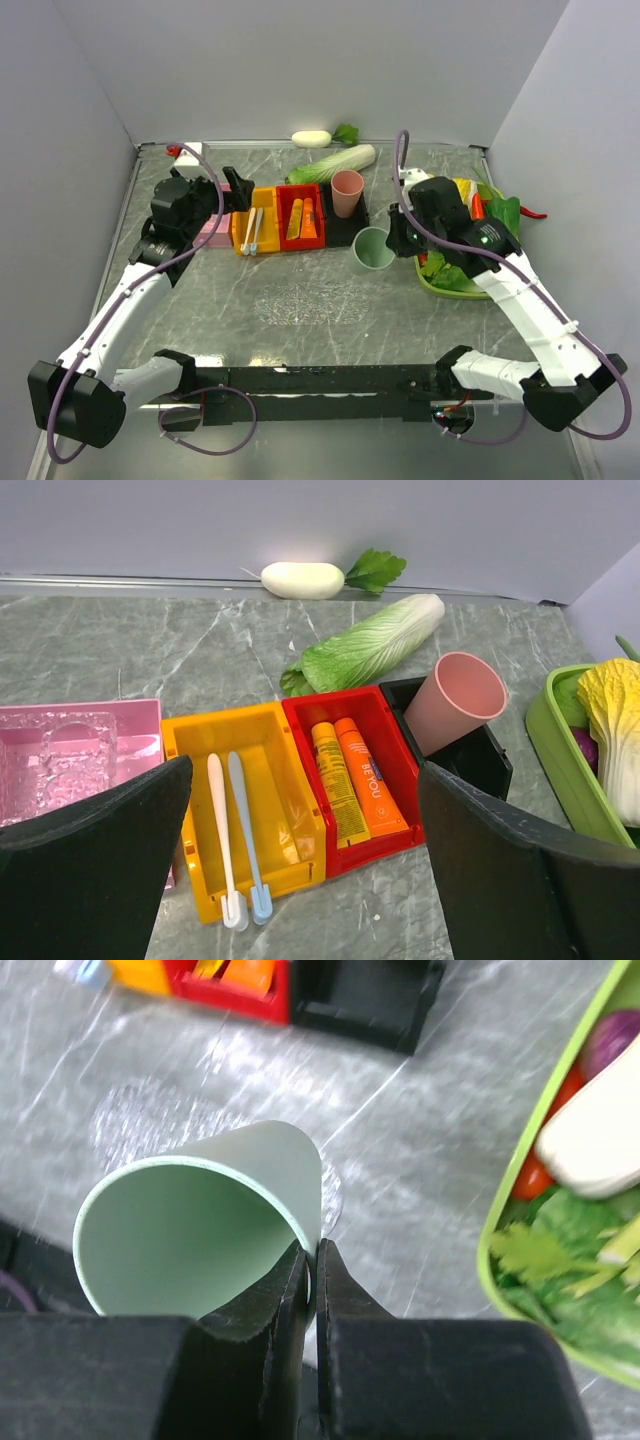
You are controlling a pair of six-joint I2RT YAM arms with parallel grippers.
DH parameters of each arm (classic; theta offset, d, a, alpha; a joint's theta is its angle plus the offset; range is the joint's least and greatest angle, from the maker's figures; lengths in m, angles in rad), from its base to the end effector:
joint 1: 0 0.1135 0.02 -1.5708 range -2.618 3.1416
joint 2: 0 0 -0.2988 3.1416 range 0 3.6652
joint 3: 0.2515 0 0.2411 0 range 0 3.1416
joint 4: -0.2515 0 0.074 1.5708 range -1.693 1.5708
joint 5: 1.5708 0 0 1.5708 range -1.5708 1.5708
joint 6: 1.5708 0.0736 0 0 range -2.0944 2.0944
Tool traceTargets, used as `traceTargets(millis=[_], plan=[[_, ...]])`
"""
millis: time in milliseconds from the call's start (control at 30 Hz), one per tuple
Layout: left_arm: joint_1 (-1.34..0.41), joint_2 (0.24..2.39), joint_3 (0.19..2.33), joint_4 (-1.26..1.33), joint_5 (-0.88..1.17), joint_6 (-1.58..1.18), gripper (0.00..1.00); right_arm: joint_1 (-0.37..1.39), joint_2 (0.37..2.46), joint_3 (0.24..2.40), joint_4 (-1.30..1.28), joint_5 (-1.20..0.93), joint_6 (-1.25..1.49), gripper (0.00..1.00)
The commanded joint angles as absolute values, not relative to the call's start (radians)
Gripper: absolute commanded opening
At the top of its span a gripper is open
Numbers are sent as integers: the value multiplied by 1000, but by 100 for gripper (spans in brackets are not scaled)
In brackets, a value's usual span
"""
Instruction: Prepare toiletry sets of a toothbrush and toothpaste on the tray
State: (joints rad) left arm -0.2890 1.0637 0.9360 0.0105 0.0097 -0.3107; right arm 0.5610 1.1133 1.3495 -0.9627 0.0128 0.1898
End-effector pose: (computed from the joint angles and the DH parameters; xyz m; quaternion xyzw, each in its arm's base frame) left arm 0.2497 -0.0750 0.3872 -0.0049 0.7473 -0.1997 0.6338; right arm 0.1794 0.1116 0.3965 -0.1657 0.8970 0.1448 0.3833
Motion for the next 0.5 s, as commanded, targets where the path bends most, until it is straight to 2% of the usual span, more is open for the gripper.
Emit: traceTargets(millis=[0,267,467], plan=[[-302,1055,942,48,3,-308,98,603,1089,1321,-1067,-32,227,0],[-308,1037,928,60,-37,-295,98,649,1092,1163,-959,-63,316,0],[-313,1042,934,54,-25,-299,98,686,1108,1098,-916,-2,362,0]])
